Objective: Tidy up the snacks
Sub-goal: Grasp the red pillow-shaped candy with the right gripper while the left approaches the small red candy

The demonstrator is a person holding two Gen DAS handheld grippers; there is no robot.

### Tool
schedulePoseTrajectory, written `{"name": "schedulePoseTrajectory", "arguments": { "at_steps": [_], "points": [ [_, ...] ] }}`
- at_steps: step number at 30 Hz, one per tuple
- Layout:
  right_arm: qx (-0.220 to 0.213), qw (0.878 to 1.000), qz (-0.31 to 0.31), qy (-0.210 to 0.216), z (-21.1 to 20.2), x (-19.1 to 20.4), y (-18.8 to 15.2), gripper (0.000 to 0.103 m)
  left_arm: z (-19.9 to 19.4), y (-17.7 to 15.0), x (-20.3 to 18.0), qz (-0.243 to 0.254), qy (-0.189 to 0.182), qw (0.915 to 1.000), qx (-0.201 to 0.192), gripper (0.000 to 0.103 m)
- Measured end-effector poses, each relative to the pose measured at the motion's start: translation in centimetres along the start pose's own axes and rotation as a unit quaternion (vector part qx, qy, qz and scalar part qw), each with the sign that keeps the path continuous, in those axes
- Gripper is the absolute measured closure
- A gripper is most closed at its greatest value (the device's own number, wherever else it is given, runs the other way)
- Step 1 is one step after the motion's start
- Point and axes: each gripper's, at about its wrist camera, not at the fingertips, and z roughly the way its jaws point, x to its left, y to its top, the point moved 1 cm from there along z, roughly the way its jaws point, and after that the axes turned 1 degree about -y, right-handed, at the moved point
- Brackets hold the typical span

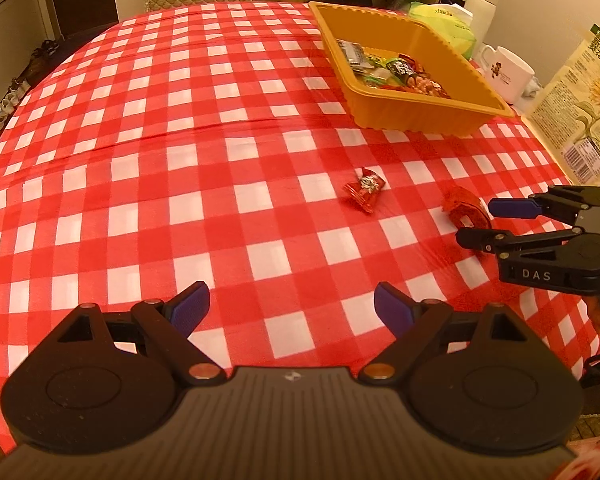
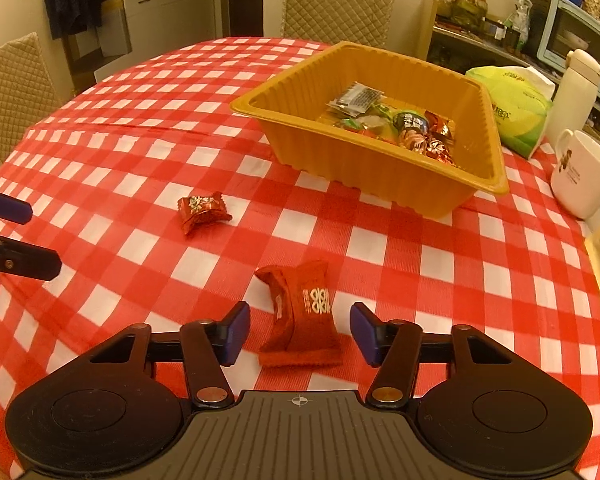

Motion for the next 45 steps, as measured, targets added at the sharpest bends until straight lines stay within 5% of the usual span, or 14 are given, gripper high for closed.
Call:
{"name": "schedulePoseTrajectory", "arguments": {
  "at_steps": [11, 33, 45],
  "points": [
    [0.003, 1.000, 0.003, 0.008, 0.4, -0.3, 0.4, 0.075, 0.9, 0.8, -0.2, 0.017, -0.005, 0.9998, -0.006, 0.015],
    [-0.020, 0.994, 0.107, -0.030, -4.2, -5.1, -0.9, 0.076, 4.2, 4.1, -4.3, 0.104, -0.050, 0.9931, -0.018, 0.028],
    [-0.020, 0.988, 0.142, -0.054, -6.2, -6.4, -2.6, 0.076, 7.1, 6.0, -6.1, 0.171, -0.049, 0.9838, -0.020, 0.053]
  ]
}}
